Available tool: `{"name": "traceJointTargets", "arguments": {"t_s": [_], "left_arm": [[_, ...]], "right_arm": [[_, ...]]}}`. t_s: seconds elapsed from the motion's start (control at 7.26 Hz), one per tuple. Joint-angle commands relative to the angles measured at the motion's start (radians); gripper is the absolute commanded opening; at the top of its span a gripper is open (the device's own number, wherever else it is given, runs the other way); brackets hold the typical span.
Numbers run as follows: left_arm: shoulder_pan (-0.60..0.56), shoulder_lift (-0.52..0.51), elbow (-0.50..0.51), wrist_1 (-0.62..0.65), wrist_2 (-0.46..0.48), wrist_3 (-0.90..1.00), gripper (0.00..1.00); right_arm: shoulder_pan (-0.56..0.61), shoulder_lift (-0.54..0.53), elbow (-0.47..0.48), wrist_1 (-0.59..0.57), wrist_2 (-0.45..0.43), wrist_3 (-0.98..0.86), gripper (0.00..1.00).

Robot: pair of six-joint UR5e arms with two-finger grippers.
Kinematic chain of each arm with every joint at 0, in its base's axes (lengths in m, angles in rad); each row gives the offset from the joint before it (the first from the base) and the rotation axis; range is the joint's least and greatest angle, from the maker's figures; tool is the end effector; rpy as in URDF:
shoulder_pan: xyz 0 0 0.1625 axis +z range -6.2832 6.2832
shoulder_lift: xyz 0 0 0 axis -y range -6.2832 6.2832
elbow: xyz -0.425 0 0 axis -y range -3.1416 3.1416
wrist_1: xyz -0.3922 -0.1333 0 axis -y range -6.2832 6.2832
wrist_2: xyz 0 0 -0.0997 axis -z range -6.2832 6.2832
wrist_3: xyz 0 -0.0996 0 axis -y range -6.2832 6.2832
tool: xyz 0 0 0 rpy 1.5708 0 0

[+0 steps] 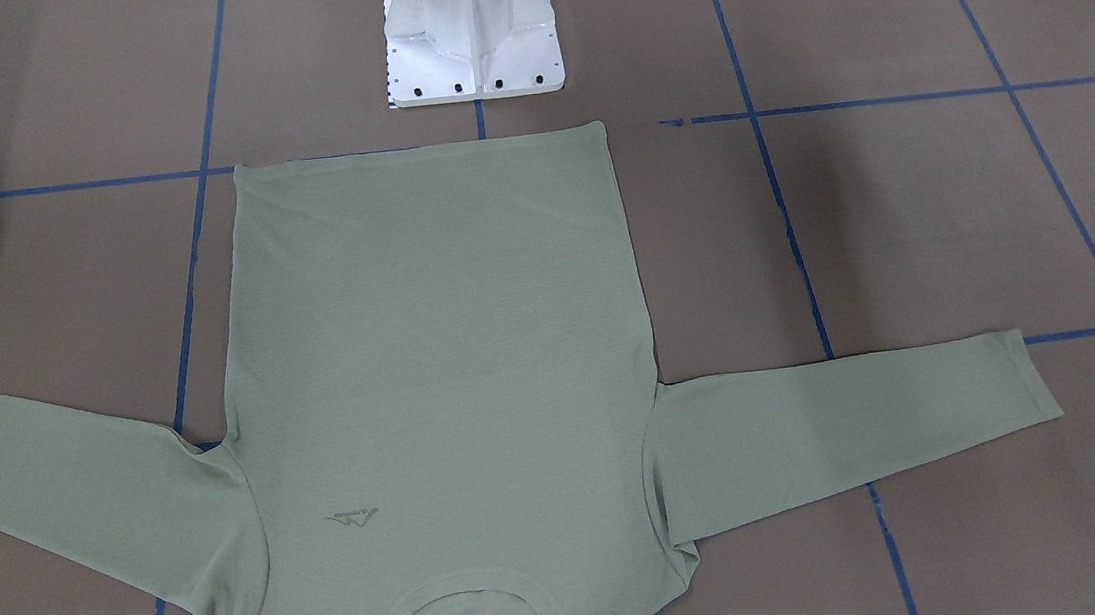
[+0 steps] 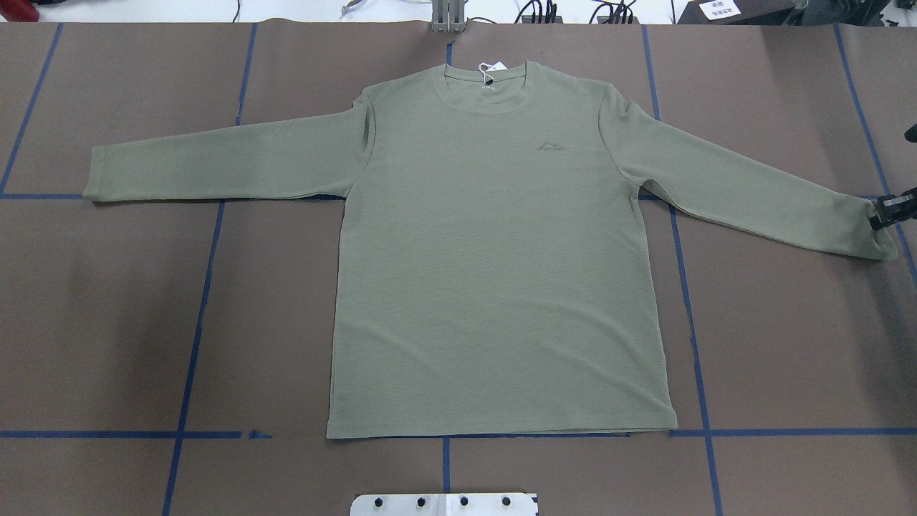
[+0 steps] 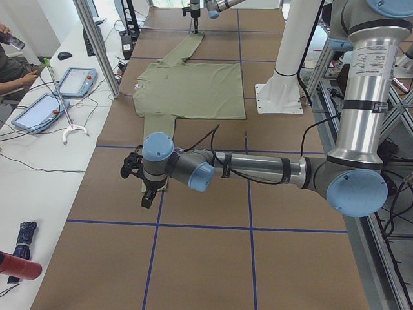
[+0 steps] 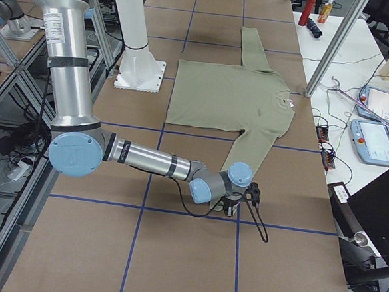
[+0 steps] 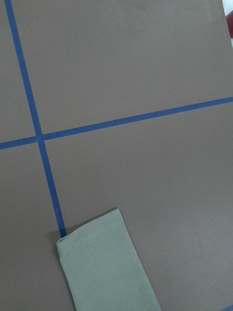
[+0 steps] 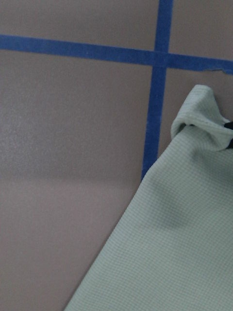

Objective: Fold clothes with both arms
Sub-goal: 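Lower the right gripper onto the sleeve cuff nearest it and grasp, then lift the cuff with the right gripper and carry it across the shirt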

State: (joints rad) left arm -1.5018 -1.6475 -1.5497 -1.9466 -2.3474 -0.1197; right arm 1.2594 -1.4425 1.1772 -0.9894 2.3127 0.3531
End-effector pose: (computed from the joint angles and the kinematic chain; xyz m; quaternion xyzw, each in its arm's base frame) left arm -0.0258 -0.5475 0.5873 0.1624 0.3869 0.0581 0.9059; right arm -0.1058 -0.5442 0.7256 0.0219 -0.3863 -0.0379 0.9214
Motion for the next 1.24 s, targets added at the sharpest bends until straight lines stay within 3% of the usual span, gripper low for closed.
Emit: {"name": "traceJointTargets", "arguments": {"t_s": [0.0,0.14,0.41,0.83,1.1], "left_arm": [[0.0,0.0,-0.001,0.001,0.0,0.0,1.0],[0.0,0.002,-0.001,0.002,-0.001,0.0,1.0],[0.0,0.0,-0.001,0.002,-0.001,0.0,1.0],[0.0,0.002,-0.001,0.002,-0.001,0.0,1.0],[0.0,-0.002,0.0,0.002,0.0,0.0,1.0]], "right_arm": [[0.0,0.014,0.043,0.0,0.048,0.077,0.0],[0.001,0.014,0.108,0.0,0.104,0.166,0.0],[-0.005,0.031,0.224,0.0,0.128,0.355,0.0],[-0.15,0.279,0.233,-0.005,0.126,0.613,0.0],[-0.243,0.461,0.22,-0.047,0.055,0.769,0.0]]}}
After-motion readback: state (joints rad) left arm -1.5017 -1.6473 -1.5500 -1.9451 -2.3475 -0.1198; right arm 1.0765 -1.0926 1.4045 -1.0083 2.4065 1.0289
